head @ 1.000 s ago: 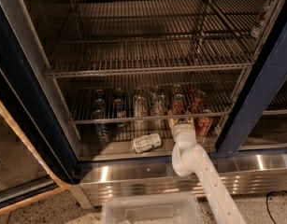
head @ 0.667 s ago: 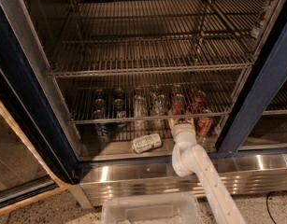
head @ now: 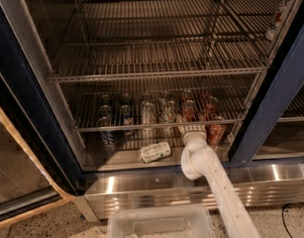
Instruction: Pick coke can from bottom shelf of fridge
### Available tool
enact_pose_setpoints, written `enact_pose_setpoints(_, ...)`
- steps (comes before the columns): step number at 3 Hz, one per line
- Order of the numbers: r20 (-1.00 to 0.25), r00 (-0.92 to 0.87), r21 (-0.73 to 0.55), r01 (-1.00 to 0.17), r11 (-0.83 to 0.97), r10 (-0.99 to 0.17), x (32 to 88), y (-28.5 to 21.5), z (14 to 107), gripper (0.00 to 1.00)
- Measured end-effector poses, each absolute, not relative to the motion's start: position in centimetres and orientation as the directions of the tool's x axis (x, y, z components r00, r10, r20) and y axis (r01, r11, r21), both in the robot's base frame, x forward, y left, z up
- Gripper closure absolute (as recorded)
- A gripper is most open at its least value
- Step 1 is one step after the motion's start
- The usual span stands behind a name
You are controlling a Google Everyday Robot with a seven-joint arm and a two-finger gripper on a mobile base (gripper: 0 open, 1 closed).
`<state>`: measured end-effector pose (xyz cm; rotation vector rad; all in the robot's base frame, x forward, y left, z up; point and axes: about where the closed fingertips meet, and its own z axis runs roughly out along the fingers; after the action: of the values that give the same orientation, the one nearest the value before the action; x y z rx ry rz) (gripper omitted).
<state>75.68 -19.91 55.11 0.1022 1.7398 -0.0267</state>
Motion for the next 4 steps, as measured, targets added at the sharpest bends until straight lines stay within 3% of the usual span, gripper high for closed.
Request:
enact_pose_setpoints(3, -0.979, -0.189, 0.055, 0.116, 0.992, 0.077, 78.3, -20.4, 53.9, 0.28)
enact_pose_setpoints(4, -0.979, -0.189, 0.055, 0.116, 0.992, 0.077, 78.3, -20.4, 53.9, 0.47)
